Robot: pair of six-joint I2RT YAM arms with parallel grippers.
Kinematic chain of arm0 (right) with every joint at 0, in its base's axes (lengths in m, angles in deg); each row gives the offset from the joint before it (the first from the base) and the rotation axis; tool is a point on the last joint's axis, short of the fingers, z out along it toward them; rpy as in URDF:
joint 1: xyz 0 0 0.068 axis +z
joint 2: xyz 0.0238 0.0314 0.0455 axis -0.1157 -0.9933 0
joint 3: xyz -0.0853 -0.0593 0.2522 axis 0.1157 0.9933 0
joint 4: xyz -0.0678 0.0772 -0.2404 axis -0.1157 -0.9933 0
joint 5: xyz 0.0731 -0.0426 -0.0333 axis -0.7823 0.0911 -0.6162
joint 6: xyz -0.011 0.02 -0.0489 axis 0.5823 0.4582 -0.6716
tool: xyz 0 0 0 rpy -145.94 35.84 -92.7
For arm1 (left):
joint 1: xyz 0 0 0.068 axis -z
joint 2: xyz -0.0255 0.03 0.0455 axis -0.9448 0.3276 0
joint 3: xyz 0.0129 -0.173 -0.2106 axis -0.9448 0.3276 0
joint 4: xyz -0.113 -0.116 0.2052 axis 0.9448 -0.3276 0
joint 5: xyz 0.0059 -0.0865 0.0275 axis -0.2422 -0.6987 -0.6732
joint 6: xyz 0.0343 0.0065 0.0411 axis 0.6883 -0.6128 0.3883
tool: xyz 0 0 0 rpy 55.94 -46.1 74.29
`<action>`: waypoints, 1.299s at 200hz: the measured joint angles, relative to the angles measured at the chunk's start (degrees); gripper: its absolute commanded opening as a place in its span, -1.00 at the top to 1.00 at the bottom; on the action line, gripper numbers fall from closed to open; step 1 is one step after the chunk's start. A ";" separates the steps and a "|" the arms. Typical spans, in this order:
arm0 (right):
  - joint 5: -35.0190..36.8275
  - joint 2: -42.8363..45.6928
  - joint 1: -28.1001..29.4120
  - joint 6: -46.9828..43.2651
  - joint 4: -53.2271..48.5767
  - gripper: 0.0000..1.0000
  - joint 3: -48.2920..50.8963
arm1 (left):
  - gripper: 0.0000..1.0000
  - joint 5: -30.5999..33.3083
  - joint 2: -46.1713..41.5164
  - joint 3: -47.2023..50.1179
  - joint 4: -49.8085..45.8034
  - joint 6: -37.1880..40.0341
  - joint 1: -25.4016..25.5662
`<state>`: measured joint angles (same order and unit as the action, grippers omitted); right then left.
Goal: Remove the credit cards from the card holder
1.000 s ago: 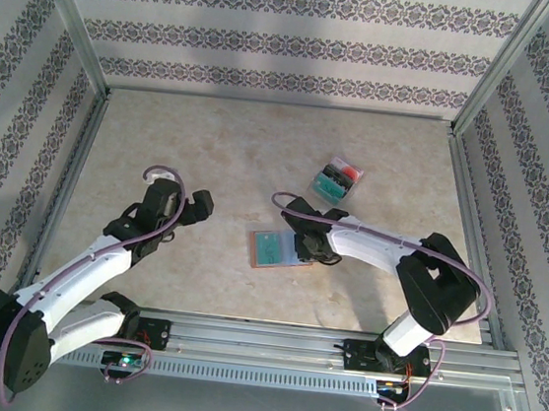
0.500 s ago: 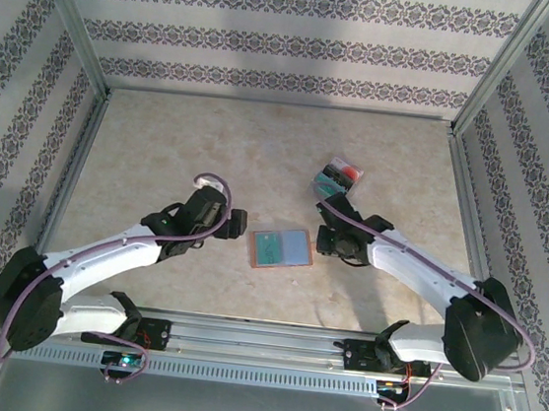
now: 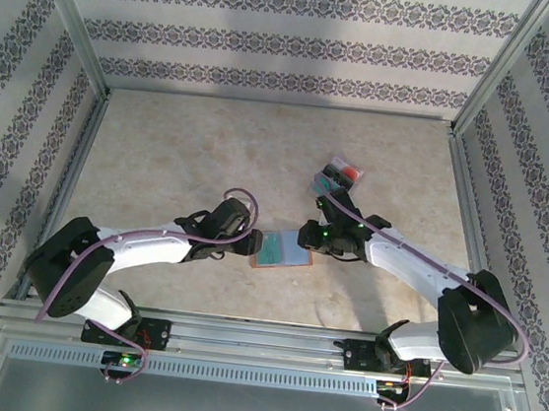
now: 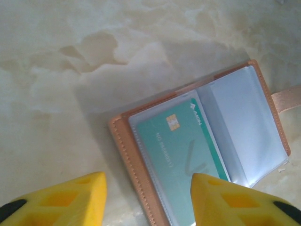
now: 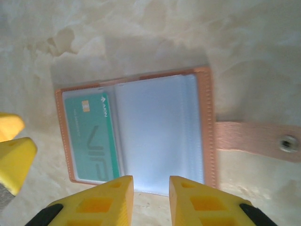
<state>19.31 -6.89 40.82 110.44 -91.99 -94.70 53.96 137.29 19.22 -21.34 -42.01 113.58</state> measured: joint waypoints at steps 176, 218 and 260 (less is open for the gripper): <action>-4.79 -19.45 6.49 -0.48 0.83 0.38 -12.24 | 0.66 -5.81 6.99 2.08 8.94 -5.05 -2.71; -4.39 -19.85 6.49 -0.72 -0.22 0.32 -12.24 | 0.67 -6.16 7.21 2.21 9.40 -5.20 -3.06; -4.37 -20.22 6.49 -0.94 -0.28 0.32 -12.24 | 0.68 -6.19 7.56 2.21 9.51 -5.22 -3.06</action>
<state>14.94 -27.10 47.31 109.50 -92.27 -106.94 47.78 144.85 21.43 -11.83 -47.23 110.52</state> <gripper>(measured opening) 0.342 0.161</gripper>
